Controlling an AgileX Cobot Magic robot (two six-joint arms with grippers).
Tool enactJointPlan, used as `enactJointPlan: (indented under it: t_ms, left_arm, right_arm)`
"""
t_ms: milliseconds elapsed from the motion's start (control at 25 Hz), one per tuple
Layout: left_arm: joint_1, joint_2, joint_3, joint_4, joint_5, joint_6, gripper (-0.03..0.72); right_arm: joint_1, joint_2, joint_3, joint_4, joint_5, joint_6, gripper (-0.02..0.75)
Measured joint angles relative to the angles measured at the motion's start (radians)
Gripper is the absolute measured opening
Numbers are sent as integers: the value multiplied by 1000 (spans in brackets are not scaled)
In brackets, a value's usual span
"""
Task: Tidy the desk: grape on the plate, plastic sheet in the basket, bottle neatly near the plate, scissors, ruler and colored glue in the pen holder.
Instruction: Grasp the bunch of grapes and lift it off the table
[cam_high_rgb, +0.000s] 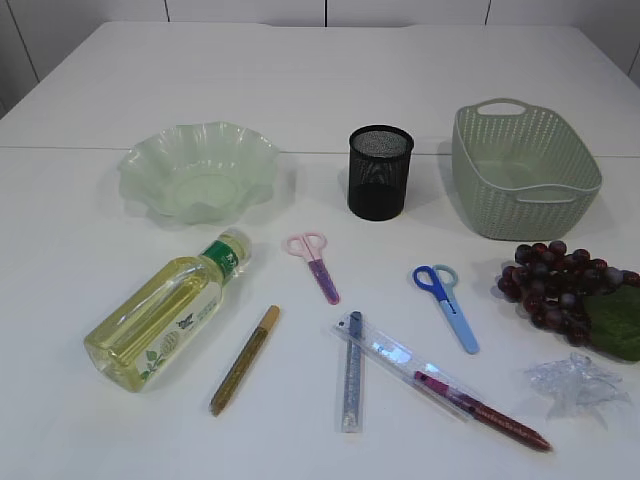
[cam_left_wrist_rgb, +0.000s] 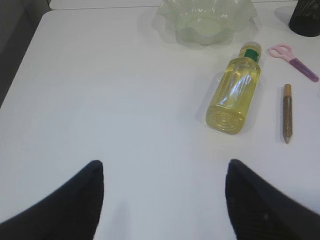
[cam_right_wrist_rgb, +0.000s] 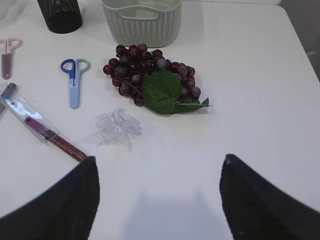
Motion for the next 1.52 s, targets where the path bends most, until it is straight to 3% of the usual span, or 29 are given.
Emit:
enactJointPlan:
  t_ms: [1520]
  left_arm:
    - [0, 0, 0, 0, 0, 0, 558]
  right_arm:
    - [-6, 0, 0, -18, 0, 9, 569]
